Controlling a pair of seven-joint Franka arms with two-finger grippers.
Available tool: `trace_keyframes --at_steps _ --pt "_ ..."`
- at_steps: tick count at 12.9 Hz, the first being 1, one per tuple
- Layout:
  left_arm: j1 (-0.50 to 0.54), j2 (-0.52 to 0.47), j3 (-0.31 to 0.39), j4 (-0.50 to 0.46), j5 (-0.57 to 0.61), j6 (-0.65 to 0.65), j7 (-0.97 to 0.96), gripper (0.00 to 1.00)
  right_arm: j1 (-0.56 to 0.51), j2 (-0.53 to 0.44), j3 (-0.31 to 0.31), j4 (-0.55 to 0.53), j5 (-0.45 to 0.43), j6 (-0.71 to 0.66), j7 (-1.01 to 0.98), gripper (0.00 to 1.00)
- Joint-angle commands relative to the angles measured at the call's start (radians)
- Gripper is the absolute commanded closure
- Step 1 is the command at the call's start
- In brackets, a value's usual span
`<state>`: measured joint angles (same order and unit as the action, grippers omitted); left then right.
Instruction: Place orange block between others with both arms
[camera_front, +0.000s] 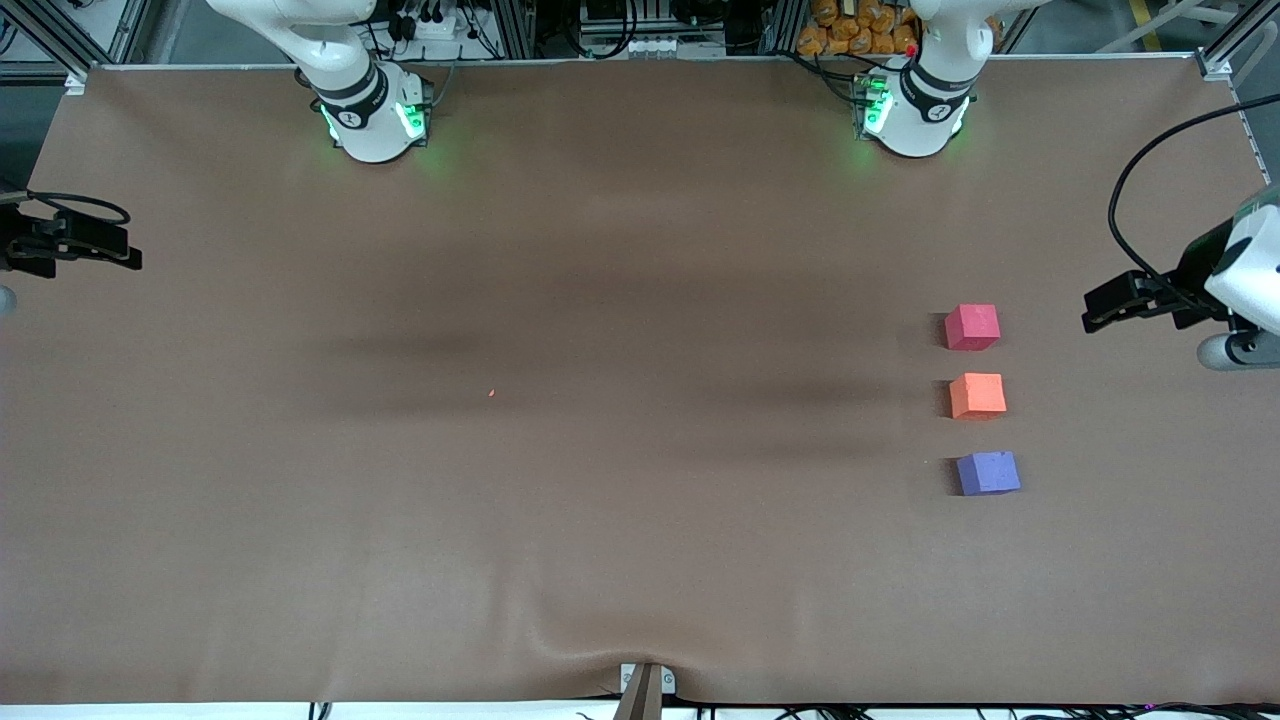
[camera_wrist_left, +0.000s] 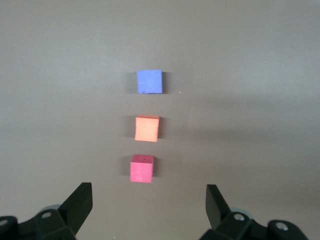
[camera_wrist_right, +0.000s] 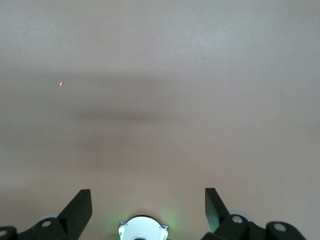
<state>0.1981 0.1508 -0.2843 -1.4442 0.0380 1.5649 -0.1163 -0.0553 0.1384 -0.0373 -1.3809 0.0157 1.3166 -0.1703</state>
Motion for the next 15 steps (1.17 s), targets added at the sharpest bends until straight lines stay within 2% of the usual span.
trace_keyframes --at_steps 1,3,4,6,7,12,15 --pt "0.010 -0.071 -0.001 -0.077 -0.037 -0.002 -0.002 0.00 -0.014 -0.011 0.011 0.006 -0.006 -0.016 -0.014 0.00" --pt "-0.012 -0.146 0.014 -0.174 -0.040 0.041 -0.003 0.00 -0.014 -0.011 0.010 0.006 -0.006 -0.016 -0.014 0.00" --pt "-0.047 -0.175 0.049 -0.217 -0.040 0.056 -0.003 0.00 -0.014 -0.011 0.010 0.006 -0.008 -0.014 -0.014 0.00" --pt "-0.182 -0.229 0.190 -0.267 -0.040 0.057 -0.003 0.00 -0.011 -0.010 0.013 0.006 -0.011 -0.010 -0.011 0.00" --pt "-0.224 -0.249 0.236 -0.286 -0.040 0.050 -0.005 0.00 -0.011 -0.010 0.013 0.006 -0.010 -0.010 -0.012 0.00" --pt "-0.230 -0.280 0.248 -0.282 -0.040 -0.003 -0.006 0.00 -0.018 -0.011 0.007 0.006 -0.010 -0.011 -0.012 0.00" --pt "-0.235 -0.254 0.248 -0.222 -0.026 -0.005 0.006 0.00 -0.017 -0.010 0.010 0.006 -0.010 -0.011 -0.012 0.00"
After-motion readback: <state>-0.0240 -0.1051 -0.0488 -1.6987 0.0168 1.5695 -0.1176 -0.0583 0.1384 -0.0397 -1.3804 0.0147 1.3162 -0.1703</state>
